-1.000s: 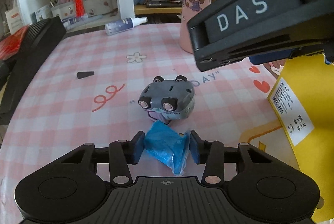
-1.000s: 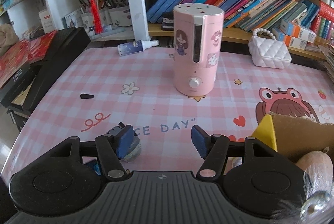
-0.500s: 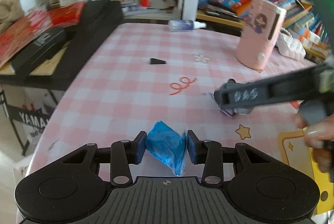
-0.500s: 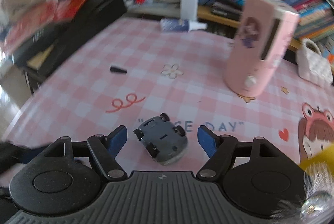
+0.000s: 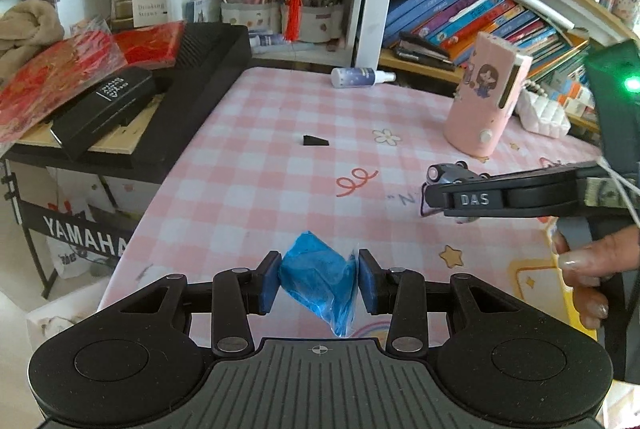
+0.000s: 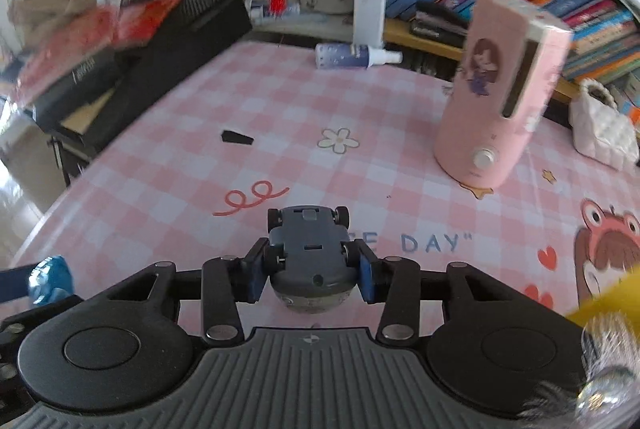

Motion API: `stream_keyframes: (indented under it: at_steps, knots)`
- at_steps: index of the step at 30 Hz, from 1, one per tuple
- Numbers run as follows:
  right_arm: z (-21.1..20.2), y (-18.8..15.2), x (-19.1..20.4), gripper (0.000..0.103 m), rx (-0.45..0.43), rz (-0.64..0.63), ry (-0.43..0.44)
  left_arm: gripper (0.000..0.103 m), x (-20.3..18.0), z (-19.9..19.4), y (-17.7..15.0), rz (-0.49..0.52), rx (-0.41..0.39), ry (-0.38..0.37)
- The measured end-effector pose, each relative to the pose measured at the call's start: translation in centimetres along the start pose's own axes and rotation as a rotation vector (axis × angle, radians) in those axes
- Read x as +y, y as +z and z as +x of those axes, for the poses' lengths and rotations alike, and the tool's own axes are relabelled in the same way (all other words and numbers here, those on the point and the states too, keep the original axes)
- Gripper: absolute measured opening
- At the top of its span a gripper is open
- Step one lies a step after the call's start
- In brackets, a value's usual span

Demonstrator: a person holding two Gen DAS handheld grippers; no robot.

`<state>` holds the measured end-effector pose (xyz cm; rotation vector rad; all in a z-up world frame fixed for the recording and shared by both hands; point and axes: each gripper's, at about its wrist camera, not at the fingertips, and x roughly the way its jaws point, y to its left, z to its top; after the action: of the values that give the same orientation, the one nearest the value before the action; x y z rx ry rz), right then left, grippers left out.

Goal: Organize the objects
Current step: 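Lift the blue bag and grey toy car and carry them toward the yellow box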

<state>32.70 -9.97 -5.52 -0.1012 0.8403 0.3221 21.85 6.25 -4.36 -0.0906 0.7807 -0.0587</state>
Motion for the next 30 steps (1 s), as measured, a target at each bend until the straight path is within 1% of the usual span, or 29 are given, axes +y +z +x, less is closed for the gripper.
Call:
stream_keyframes:
  at_steps: [7,10,14,18,23,30]
  knots:
    - [-5.8,-2.2,0.6,0.041,-0.084,0.053,-0.018,0.038,0.0,-3.3,-1.5,0.003,-0.034,-0.03]
    - [-8.0,-3.3,0.9,0.041,-0.105,0.07,-0.029,0.038,0.3,-4.8,-2.5,-0.002,-0.047,-0.041]
    - [-10.6,-5.4,1.7,0.041,-0.111,0.081,-0.039,0.038,0.7,-6.6,-4.1,-0.005,-0.051,-0.056]
    - [-12.6,-7.6,2.7,0.041,-0.099,0.089,-0.043,0.038,0.8,-8.3,-5.4,-0.008,-0.059,-0.071]
    - [-15.4,-10.5,3.9,0.041,-0.101,0.116,-0.048,0.037,0.6,-10.8,-7.1,0.019,-0.076,-0.09]
    - [-18.8,-14.1,5.8,0.041,-0.111,0.15,-0.052,0.037,0.5,-13.7,-9.3,0.054,-0.076,-0.112]
